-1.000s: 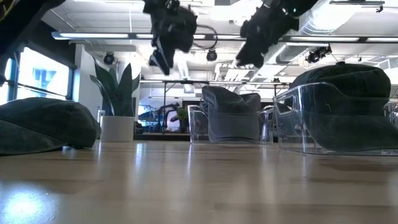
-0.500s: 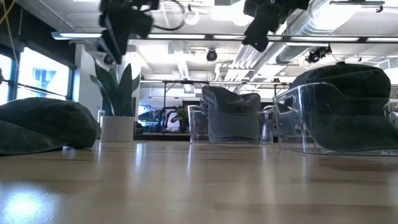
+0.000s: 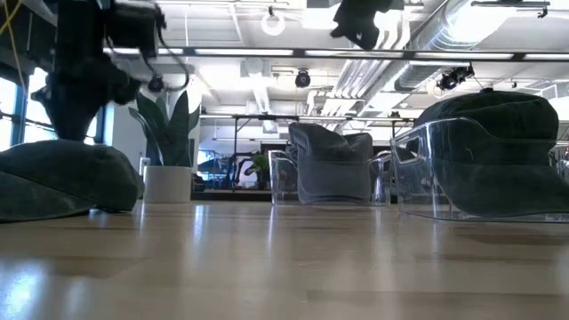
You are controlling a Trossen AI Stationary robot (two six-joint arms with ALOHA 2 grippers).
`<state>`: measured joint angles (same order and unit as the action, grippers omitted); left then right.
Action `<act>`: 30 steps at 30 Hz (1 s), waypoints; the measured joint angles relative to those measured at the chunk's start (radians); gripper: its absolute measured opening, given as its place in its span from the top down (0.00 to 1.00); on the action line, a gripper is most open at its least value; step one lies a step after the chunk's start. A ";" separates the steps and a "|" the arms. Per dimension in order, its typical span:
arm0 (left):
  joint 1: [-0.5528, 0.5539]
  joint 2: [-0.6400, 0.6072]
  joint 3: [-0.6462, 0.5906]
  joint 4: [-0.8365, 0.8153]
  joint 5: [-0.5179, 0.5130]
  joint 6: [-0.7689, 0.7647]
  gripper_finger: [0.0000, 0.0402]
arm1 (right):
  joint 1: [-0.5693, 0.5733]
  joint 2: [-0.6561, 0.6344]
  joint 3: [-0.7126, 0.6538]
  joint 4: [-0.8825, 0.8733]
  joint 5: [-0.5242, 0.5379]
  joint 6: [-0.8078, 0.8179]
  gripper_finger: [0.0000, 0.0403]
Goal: Pick & Place hat
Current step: Put the black cap into the bottom transparent bin
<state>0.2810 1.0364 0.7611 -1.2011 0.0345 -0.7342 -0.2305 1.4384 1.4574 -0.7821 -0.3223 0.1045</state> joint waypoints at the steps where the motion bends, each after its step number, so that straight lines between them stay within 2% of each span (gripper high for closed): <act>1: 0.000 0.002 -0.030 0.011 0.004 -0.010 0.62 | 0.033 0.000 0.000 0.016 0.027 0.024 0.70; 3: 0.000 0.012 -0.072 0.087 0.065 -0.012 0.62 | 0.096 0.000 0.000 0.047 0.079 0.076 0.70; 6: -0.001 0.028 -0.119 0.266 0.270 -0.012 0.62 | 0.180 0.000 0.000 0.094 0.149 0.146 0.70; 8: -0.024 0.027 -0.133 0.419 0.359 -0.054 0.62 | 0.226 0.000 0.000 0.118 0.195 0.159 0.70; 13: -0.149 0.027 -0.137 0.844 0.307 -0.198 0.62 | 0.290 0.000 0.000 0.146 0.266 0.204 0.70; 17: -0.224 0.027 -0.132 1.143 0.265 -0.175 0.62 | 0.316 0.000 0.000 0.135 0.270 0.257 0.70; 20: -0.240 0.027 -0.079 1.105 0.214 -0.004 0.62 | 0.333 0.000 0.000 0.136 0.288 0.258 0.70; 24: -0.240 0.031 -0.007 0.907 0.088 0.265 0.62 | 0.347 0.000 0.000 0.140 0.316 0.260 0.70; 26: -0.216 0.077 0.014 0.857 0.103 0.348 0.62 | 0.351 0.000 0.000 0.148 0.318 0.280 0.70; 30: -0.192 0.188 0.009 0.805 0.247 0.469 0.58 | 0.356 0.000 0.000 0.148 0.322 0.305 0.70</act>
<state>0.0887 1.2240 0.7703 -0.3963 0.2815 -0.2652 0.1258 1.4384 1.4574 -0.6337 -0.0006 0.4096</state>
